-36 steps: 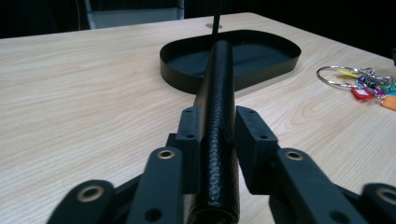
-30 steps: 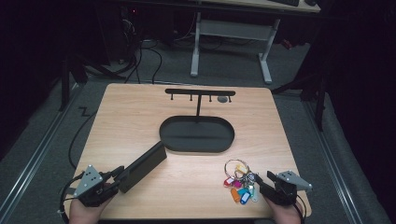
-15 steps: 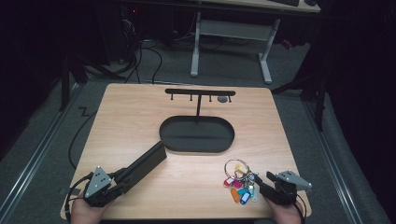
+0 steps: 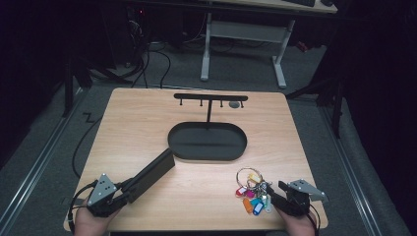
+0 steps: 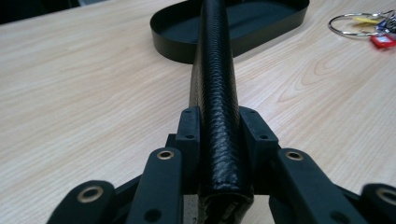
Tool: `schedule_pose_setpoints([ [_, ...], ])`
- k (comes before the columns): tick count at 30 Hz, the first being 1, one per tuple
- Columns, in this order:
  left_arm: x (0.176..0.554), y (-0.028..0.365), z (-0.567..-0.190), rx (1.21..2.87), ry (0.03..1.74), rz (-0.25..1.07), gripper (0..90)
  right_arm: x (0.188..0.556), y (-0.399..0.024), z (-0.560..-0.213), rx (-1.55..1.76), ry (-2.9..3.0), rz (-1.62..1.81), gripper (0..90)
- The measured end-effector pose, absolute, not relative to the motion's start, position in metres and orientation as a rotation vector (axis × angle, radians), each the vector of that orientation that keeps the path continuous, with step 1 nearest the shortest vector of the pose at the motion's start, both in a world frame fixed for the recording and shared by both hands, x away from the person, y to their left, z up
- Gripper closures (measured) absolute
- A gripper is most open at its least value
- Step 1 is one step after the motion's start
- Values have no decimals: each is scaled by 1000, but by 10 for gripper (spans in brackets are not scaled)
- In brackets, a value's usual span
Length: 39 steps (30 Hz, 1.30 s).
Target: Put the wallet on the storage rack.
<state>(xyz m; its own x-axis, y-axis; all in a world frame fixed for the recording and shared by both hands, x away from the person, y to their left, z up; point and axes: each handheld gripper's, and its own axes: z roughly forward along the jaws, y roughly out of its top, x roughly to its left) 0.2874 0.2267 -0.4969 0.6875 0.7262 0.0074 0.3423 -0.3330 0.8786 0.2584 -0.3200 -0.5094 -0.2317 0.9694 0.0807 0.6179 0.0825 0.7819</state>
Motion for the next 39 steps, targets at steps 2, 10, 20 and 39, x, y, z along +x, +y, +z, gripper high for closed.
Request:
schedule_pose_setpoints([
  [2,288,227,-495,1941,824,506,731,257,-320,-510,1564,1897,995,457],
  [10,291,217,-488,1953,775,548,736,251,-326,-512,1576,1887,990,457],
  [20,292,188,-479,1974,670,538,736,234,-338,-509,1575,1860,998,457],
  [39,312,140,-443,2127,495,551,738,238,-338,-508,1565,1880,1038,458],
])
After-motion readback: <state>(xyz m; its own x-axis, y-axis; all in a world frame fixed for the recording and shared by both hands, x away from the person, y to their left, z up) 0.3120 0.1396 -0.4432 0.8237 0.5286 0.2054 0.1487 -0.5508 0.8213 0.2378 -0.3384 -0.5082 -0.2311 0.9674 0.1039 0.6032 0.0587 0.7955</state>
